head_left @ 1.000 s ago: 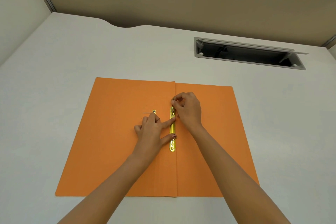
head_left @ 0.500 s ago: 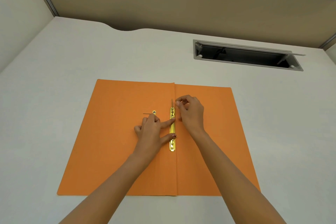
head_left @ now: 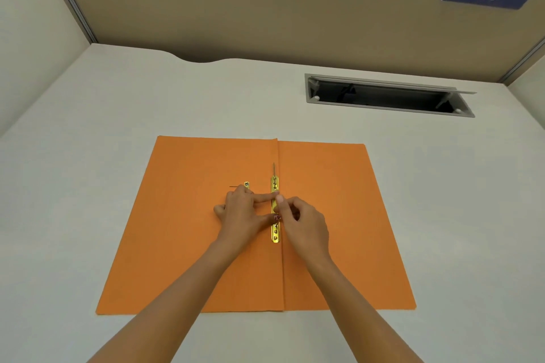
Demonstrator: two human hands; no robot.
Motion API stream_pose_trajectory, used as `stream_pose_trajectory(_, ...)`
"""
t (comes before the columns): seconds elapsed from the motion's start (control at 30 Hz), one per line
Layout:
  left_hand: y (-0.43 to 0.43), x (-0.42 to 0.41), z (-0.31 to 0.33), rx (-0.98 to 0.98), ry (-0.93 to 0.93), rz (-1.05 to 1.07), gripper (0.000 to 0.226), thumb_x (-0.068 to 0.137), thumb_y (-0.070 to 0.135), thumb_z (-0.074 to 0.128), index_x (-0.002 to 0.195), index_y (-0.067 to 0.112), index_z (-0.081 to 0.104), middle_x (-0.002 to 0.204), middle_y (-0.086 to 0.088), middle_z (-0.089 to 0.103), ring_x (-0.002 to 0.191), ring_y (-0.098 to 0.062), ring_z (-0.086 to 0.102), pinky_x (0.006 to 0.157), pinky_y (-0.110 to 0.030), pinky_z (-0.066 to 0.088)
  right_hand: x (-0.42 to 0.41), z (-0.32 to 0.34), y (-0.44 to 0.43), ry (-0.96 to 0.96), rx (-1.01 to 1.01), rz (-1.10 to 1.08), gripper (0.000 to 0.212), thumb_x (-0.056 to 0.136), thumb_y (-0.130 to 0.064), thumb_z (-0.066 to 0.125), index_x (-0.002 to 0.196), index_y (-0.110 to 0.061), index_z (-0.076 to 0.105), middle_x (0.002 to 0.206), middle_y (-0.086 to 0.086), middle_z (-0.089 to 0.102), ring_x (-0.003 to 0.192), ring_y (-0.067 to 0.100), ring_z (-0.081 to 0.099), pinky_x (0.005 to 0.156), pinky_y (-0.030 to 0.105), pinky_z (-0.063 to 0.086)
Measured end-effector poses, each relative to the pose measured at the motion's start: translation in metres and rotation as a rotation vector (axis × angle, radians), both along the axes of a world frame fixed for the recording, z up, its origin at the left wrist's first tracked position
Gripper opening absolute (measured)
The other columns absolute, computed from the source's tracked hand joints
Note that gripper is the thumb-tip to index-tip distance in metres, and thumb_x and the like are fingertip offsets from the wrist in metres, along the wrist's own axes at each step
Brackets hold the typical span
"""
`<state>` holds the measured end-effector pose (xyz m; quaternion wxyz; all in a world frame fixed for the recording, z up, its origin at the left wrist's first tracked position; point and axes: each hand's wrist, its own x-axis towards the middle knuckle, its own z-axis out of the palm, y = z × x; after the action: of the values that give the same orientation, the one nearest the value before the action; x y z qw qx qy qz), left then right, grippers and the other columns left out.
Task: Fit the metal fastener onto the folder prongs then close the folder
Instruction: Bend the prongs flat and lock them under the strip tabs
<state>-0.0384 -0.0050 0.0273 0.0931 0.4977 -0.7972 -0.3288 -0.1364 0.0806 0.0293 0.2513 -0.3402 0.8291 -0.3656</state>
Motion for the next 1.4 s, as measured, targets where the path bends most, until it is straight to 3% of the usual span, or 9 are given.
stream_pose_trajectory(0.1,-0.001,0.000,0.001,0.002,0.010,0.001,0.034,0.074,0.053,0.066,0.108,0.055,0.061,0.092,0.007,0.042,0.108,-0.019,0.045,0.070,-0.033,0.018,0.004,0.007,0.002,-0.011,0.016,0.030,0.040,0.083,-0.063,0.054,0.080,-0.025,0.066,0.070,-0.009,0.064,0.070,0.007,0.060,0.055,0.025,0.038)
stream_pose_trajectory(0.2,-0.003,-0.001,0.002,0.001,-0.033,-0.019,0.032,0.083,0.039,0.060,0.112,0.054,0.060,0.096,0.003,0.043,0.110,-0.021,0.044,0.071,-0.033,0.018,0.008,0.008,0.004,-0.028,-0.002,0.083,0.033,0.072,-0.058,0.065,0.077,-0.025,0.063,0.071,-0.010,0.065,0.071,0.005,0.061,0.063,0.029,0.048)
stream_pose_trajectory(0.3,-0.003,-0.002,0.003,0.011,-0.053,-0.004,0.034,0.081,0.043,0.063,0.112,0.055,0.059,0.099,0.003,0.045,0.112,-0.020,0.045,0.075,-0.034,0.021,0.008,0.002,0.008,0.034,-0.055,0.134,0.016,0.073,-0.041,0.069,0.076,-0.025,0.065,0.079,-0.007,0.066,0.073,0.008,0.061,0.066,0.030,0.051)
stream_pose_trajectory(0.4,-0.002,-0.002,0.006,0.019,-0.031,0.017,0.039,0.070,0.054,0.070,0.108,0.056,0.061,0.094,0.006,0.044,0.110,-0.018,0.047,0.074,-0.034,0.022,0.006,-0.002,0.015,0.103,-0.111,0.145,0.002,0.081,-0.020,0.069,0.080,-0.018,0.069,0.074,-0.006,0.064,0.069,0.008,0.057,0.063,0.023,0.043)
stream_pose_trajectory(0.6,-0.001,-0.002,0.009,0.022,-0.024,0.010,0.047,0.065,0.054,0.075,0.110,0.053,0.061,0.085,0.009,0.043,0.113,-0.019,0.046,0.072,-0.033,0.022,0.005,-0.006,0.031,0.151,-0.169,0.118,0.008,0.082,-0.012,0.071,0.083,-0.019,0.074,0.080,-0.004,0.072,0.071,0.002,0.061,0.065,0.007,0.041)
stream_pose_trajectory(0.83,-0.001,-0.002,0.010,0.026,-0.034,0.006,0.048,0.065,0.053,0.075,0.110,0.054,0.061,0.091,0.007,0.043,0.115,-0.020,0.045,0.072,-0.032,0.021,0.009,-0.004,0.034,0.177,-0.158,0.104,0.011,0.081,-0.008,0.070,0.085,-0.016,0.076,0.083,-0.001,0.072,0.073,0.005,0.063,0.069,0.005,0.042)
stream_pose_trajectory(1.17,-0.001,-0.003,0.010,0.029,-0.030,0.010,0.046,0.066,0.051,0.076,0.111,0.053,0.062,0.085,0.011,0.040,0.117,-0.020,0.044,0.073,-0.034,0.022,0.025,0.006,0.034,0.285,-0.042,0.170,0.020,0.090,-0.007,0.057,0.100,-0.011,0.075,0.092,0.008,0.066,0.084,0.021,0.062,0.074,0.029,0.048)
stream_pose_trajectory(1.33,-0.002,-0.003,0.008,0.026,-0.040,0.013,0.046,0.066,0.052,0.075,0.109,0.054,0.061,0.093,0.008,0.041,0.119,-0.021,0.042,0.073,-0.034,0.022,0.037,0.004,0.032,0.384,-0.017,0.179,0.020,0.090,-0.003,0.053,0.089,-0.005,0.073,0.084,0.011,0.062,0.077,0.027,0.059,0.066,0.037,0.046)
stream_pose_trajectory(1.4,-0.002,-0.003,0.007,0.028,-0.037,0.013,0.045,0.066,0.052,0.076,0.109,0.053,0.062,0.091,0.008,0.040,0.117,-0.020,0.043,0.072,-0.034,0.021,0.040,0.001,0.031,0.498,0.027,0.203,0.012,0.080,0.003,0.061,0.076,-0.005,0.070,0.073,0.008,0.059,0.066,0.025,0.059,0.053,0.033,0.044)
